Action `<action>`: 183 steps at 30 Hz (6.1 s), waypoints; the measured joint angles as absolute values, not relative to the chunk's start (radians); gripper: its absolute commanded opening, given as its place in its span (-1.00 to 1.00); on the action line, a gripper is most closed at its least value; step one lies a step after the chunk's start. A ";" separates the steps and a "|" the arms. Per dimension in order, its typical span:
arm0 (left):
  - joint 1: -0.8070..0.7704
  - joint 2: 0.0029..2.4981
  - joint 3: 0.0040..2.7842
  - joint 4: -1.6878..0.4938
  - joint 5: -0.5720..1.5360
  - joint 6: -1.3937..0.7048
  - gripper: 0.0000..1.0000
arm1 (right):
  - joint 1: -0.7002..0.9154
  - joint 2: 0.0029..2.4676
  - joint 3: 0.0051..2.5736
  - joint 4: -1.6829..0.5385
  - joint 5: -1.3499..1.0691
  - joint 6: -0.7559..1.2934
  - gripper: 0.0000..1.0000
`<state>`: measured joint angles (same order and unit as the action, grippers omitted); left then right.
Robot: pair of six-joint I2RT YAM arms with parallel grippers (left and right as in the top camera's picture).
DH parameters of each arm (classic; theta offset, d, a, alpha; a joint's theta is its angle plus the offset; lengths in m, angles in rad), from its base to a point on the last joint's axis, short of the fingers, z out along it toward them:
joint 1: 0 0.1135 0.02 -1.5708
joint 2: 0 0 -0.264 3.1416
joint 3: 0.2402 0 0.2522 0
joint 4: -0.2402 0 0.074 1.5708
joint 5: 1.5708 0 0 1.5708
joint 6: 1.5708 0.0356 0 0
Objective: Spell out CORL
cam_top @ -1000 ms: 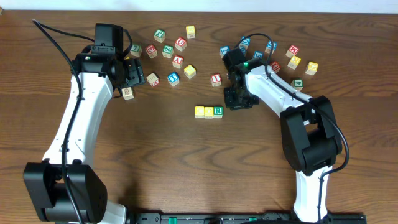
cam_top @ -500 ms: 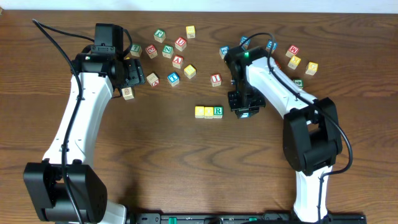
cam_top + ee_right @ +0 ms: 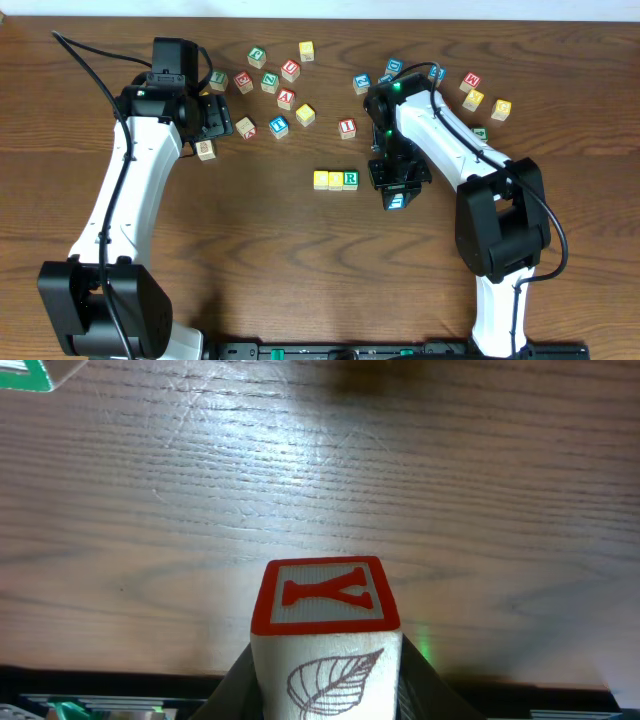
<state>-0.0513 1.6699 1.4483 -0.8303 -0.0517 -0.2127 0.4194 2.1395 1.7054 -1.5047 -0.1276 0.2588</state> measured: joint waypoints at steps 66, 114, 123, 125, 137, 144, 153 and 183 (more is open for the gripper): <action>-0.051 1.670 1.448 -0.815 -0.052 -0.213 0.64 | 0.470 2.054 1.927 -1.496 -0.007 0.267 -0.62; -0.051 1.670 1.448 -0.802 -0.052 -0.213 0.64 | 0.520 1.922 1.334 -0.918 -0.068 0.387 -0.80; -0.051 1.670 1.448 -0.802 -0.052 -0.213 0.64 | 0.518 1.922 1.333 -0.928 -0.022 0.398 -0.78; -0.051 1.670 1.448 -0.803 -0.052 -0.213 0.64 | 0.514 1.922 1.333 -0.927 -0.018 0.399 -0.78; -0.051 1.670 1.448 -0.802 -0.052 -0.213 0.64 | 0.511 1.922 1.333 -0.870 -0.034 0.382 -0.74; -0.051 1.670 1.448 -0.803 -0.052 -0.213 0.64 | 0.511 1.927 1.333 -0.870 -0.046 0.374 -0.74; -0.051 1.670 1.448 -0.802 -0.052 -0.213 0.64 | 0.510 1.948 1.332 -0.904 -0.053 0.373 -0.79; -0.051 1.670 1.448 -0.802 -0.052 -0.213 0.64 | 0.416 1.948 1.332 -0.997 0.057 0.328 -0.97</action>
<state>-0.0513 1.6699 1.4483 -0.8024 -0.0517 -0.2127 0.4156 1.9476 1.3319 -0.9970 0.0570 0.3283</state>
